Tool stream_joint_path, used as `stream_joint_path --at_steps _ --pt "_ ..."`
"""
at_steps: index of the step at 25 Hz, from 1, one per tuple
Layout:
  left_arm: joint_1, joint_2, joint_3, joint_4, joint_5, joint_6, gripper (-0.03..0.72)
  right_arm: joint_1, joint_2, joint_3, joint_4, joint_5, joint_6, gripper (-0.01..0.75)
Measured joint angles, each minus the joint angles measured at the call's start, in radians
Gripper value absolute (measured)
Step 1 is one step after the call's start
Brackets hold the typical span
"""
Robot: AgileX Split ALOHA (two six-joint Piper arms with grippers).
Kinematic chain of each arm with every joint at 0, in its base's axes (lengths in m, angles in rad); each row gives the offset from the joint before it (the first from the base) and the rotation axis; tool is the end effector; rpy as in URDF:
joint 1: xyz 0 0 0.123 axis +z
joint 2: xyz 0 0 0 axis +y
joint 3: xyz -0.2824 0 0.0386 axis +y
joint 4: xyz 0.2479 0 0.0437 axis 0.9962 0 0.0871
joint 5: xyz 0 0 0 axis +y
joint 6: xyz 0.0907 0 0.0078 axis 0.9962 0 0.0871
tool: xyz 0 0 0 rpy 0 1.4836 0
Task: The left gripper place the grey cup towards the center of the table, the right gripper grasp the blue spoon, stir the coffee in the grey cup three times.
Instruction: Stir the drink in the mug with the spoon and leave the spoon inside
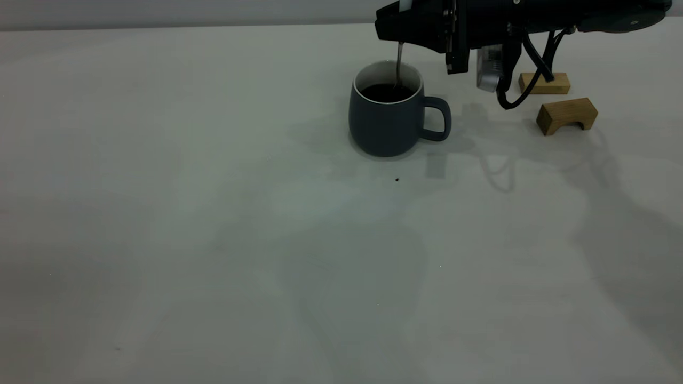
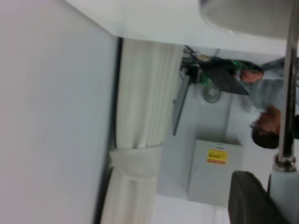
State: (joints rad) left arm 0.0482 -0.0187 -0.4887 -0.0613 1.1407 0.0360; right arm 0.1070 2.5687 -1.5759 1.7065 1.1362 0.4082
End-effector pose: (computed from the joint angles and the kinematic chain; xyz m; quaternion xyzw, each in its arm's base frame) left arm -0.0097 -0.0055 0.2677 -0.0028 0.8712 -0.0099 0.4908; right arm 0.4513 0.1308 0.0367 -0.5585 -0.5619 -0.5319 0.2988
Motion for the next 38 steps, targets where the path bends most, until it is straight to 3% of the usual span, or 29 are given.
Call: stream_joint_path --at_steps 11,19,29,38 --pt "0.000 0.000 0.000 0.000 0.000 0.000 0.585 0.086 0.000 0.000 0.044 -0.033 -0.001 0.088" --pt "0.000 0.000 0.000 0.000 0.000 0.000 0.585 0.045 0.000 0.000 0.049 -0.134 -0.003 0.088" --pt "0.000 0.000 0.000 0.000 0.000 0.000 0.585 -0.026 0.000 0.001 -0.092 -0.017 -0.003 0.088" --pt "0.000 0.000 0.000 0.000 0.000 0.000 0.585 0.050 0.000 0.001 -0.017 -0.003 -0.003 0.088"
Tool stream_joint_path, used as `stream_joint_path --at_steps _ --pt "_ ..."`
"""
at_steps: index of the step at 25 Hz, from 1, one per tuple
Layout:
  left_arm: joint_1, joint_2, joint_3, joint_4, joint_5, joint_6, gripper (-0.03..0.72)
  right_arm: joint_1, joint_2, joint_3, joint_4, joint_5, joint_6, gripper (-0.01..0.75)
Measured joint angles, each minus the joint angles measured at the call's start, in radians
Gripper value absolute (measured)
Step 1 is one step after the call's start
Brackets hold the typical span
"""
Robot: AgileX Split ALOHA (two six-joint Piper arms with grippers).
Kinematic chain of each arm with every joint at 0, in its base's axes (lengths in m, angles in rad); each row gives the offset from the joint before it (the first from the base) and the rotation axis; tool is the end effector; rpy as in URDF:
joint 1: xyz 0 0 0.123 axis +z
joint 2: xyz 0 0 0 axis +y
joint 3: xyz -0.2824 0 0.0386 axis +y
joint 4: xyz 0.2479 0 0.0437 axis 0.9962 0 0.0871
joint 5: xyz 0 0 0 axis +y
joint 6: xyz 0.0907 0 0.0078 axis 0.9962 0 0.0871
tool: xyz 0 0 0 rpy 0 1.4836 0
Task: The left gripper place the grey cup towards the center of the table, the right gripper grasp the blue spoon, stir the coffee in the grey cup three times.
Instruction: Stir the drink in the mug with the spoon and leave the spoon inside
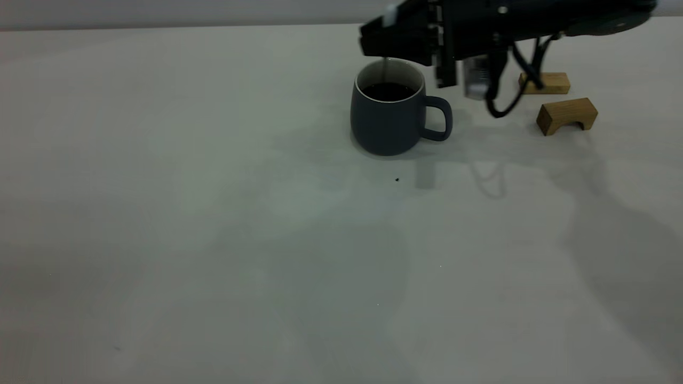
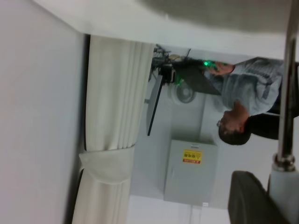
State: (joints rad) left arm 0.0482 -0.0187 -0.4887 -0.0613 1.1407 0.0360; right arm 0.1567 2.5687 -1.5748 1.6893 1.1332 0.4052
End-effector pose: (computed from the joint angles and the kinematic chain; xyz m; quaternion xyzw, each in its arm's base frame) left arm -0.0097 -0.0055 0.2677 -0.0028 0.8712 -0.0099 0.4908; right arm 0.4430 0.1529 0.0354 -0.5420 -0.5831 -0.5194 0.3105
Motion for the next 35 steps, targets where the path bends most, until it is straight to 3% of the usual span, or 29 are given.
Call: stream_joint_path --at_steps 4,9,16,21,29,35 --pt "0.000 0.000 0.000 0.000 0.000 0.000 0.585 0.019 0.000 -0.011 0.027 -0.076 0.000 0.088" --pt "0.000 0.000 0.000 0.000 0.000 0.000 0.585 -0.014 0.000 -0.032 0.041 -0.147 0.000 0.088" --pt "0.000 0.000 0.000 0.000 0.000 0.000 0.585 -0.077 0.000 -0.032 -0.045 -0.063 0.000 0.088" --pt "0.000 0.000 0.000 0.000 0.000 0.000 0.585 -0.066 0.000 -0.032 -0.088 0.008 0.000 0.088" --pt "0.000 0.000 0.000 0.000 0.000 0.000 0.585 -0.005 0.000 -0.032 -0.061 0.005 0.000 0.088" --pt "0.000 0.000 0.000 0.000 0.000 0.000 0.585 0.002 0.002 -0.032 -0.002 -0.057 0.000 0.088"
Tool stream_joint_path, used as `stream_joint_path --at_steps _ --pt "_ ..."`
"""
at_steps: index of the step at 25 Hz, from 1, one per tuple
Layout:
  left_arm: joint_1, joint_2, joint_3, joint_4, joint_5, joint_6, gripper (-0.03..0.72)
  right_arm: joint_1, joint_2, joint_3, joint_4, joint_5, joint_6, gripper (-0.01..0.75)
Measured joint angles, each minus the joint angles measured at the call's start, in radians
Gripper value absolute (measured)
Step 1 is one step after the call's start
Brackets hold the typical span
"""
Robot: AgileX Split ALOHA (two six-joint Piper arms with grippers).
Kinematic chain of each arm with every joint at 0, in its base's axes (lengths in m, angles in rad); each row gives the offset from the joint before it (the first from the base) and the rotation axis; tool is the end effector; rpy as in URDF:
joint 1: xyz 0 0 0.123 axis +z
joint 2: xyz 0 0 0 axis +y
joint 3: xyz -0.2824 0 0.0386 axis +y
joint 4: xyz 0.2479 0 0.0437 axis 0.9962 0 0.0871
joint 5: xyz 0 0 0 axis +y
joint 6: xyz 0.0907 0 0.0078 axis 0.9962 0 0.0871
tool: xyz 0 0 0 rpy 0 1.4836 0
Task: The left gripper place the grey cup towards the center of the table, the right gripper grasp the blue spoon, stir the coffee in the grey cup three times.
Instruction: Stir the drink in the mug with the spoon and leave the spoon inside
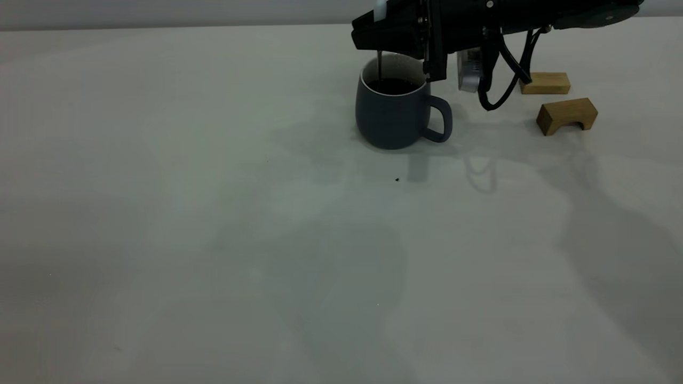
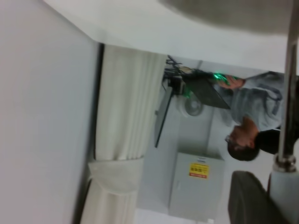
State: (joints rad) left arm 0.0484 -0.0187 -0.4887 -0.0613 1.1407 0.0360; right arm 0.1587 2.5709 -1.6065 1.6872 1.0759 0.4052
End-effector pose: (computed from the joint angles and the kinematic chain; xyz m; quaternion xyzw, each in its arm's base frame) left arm -0.0097 -0.0056 0.2677 -0.0029 0.8712 -0.0098 0.4908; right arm 0.4519 0.1530 0.0371 -0.5499 -0.5895 -0.5201 0.2821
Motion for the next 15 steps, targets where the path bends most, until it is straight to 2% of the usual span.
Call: stream_joint_path --at_steps 11,13,15 --pt "0.000 0.000 0.000 0.000 0.000 0.000 0.585 -0.034 0.062 0.000 0.049 0.064 0.000 0.108" --pt "0.000 0.000 0.000 0.000 0.000 0.000 0.585 -0.042 0.064 0.000 0.041 0.066 0.000 0.162" --pt "0.000 0.000 0.000 0.000 0.000 0.000 0.585 -0.055 0.065 0.000 0.016 0.066 0.000 0.252"
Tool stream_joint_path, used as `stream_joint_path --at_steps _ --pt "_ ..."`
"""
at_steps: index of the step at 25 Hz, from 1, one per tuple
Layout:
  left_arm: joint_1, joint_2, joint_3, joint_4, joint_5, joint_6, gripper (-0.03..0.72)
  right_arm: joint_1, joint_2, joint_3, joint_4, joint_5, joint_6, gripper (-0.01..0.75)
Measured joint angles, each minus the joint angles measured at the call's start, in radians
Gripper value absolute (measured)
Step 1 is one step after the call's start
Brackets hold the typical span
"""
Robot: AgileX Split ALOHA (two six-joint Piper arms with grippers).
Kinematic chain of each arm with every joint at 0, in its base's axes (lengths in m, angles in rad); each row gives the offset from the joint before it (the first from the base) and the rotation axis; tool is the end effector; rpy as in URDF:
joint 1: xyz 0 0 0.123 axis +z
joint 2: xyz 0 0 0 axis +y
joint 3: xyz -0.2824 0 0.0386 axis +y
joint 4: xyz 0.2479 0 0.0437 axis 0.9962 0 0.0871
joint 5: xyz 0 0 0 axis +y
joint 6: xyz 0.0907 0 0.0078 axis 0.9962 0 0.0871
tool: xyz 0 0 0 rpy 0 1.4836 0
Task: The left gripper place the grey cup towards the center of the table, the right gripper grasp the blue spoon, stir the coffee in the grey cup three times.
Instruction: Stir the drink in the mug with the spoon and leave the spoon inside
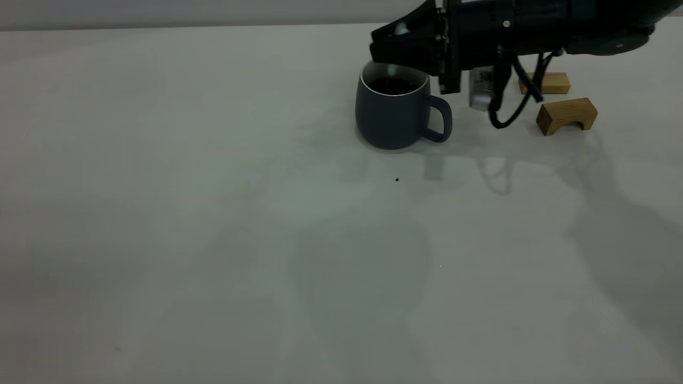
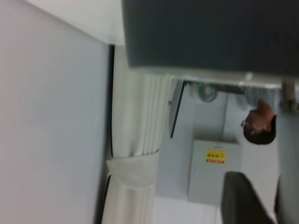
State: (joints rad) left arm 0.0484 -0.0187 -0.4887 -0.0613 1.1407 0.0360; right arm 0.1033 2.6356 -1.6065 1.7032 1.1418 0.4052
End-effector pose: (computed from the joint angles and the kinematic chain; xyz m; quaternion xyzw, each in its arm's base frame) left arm -0.0097 -0.0056 0.2677 -0.0029 0.8712 -0.0098 0.4908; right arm 0.4511 0.1293 0.0121 -0.5666 -0.5584 -0.5217 0.3082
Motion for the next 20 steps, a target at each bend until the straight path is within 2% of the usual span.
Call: stream_joint_path --at_steps 5,7,8,10,14,17,20 --pt "0.001 0.000 0.000 0.000 0.000 0.000 0.585 -0.025 0.001 -0.001 -0.120 0.000 -0.004 0.575" --pt "0.001 0.000 0.000 0.000 0.000 0.000 0.585 -0.025 -0.003 -0.001 -0.176 0.000 -0.040 0.675" --pt "0.001 0.000 0.000 0.000 0.000 0.000 0.585 -0.025 -0.009 -0.001 -0.213 0.000 -0.069 0.702" --pt "0.001 0.000 0.000 0.000 0.000 0.000 0.585 -0.025 -0.033 -0.001 -0.276 0.000 -0.139 0.720" --pt "0.001 0.000 0.000 0.000 0.000 0.000 0.585 -0.025 -0.131 -0.001 -0.413 0.007 -0.315 0.699" --pt "0.001 0.000 0.000 0.000 0.000 0.000 0.585 -0.025 -0.227 -0.001 -0.518 0.018 -0.429 0.638" --pt "0.001 0.000 0.000 0.000 0.000 0.000 0.585 -0.025 -0.313 -0.001 -0.619 0.027 -0.502 0.540"
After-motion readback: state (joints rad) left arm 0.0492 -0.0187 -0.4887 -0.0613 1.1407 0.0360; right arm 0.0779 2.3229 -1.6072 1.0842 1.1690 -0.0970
